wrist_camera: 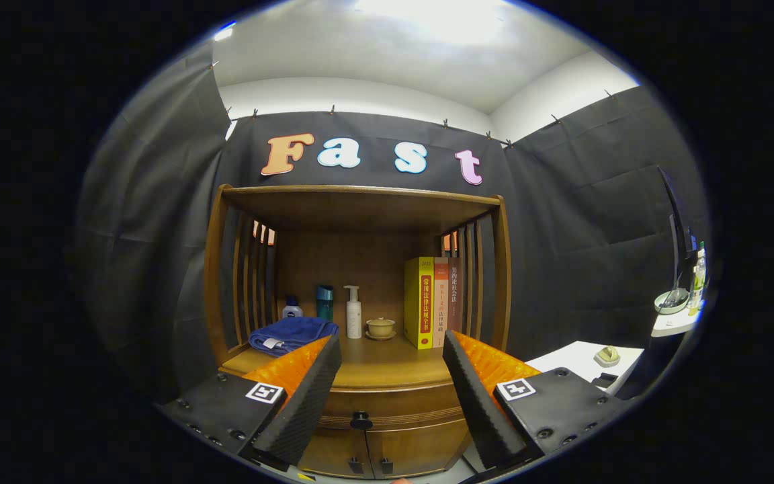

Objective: Pull open the drawer, take out the items inside it, and place them on the countertop above the cabinet.

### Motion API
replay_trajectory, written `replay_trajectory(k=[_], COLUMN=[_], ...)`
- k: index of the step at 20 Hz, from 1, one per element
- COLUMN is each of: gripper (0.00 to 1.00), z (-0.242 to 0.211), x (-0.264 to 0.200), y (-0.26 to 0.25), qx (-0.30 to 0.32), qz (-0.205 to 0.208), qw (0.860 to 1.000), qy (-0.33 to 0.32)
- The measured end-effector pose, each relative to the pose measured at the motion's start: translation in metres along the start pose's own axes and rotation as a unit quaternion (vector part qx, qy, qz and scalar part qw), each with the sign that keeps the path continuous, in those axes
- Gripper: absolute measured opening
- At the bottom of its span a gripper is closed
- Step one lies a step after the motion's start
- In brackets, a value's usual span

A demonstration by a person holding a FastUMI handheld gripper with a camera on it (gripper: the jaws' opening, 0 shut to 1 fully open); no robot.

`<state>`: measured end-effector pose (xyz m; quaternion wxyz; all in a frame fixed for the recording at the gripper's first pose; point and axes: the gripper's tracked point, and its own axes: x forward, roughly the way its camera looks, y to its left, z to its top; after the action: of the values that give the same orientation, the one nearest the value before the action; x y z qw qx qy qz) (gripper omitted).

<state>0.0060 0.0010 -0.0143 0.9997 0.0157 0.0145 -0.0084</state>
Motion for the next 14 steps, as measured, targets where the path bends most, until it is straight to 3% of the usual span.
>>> replay_trajectory(k=[3, 8, 14], gripper=[0.99, 1.0, 1.0], z=[-0.007, -0.063, -0.108], x=[0.003, 0.015, 0.017], y=[-0.001, 0.002, 0.029], qx=[-0.001, 0.008, 0.005], qz=[-0.005, -0.02, 0.006], qw=[1.0, 1.0, 0.999], qy=[-0.003, 0.022, 0.046])
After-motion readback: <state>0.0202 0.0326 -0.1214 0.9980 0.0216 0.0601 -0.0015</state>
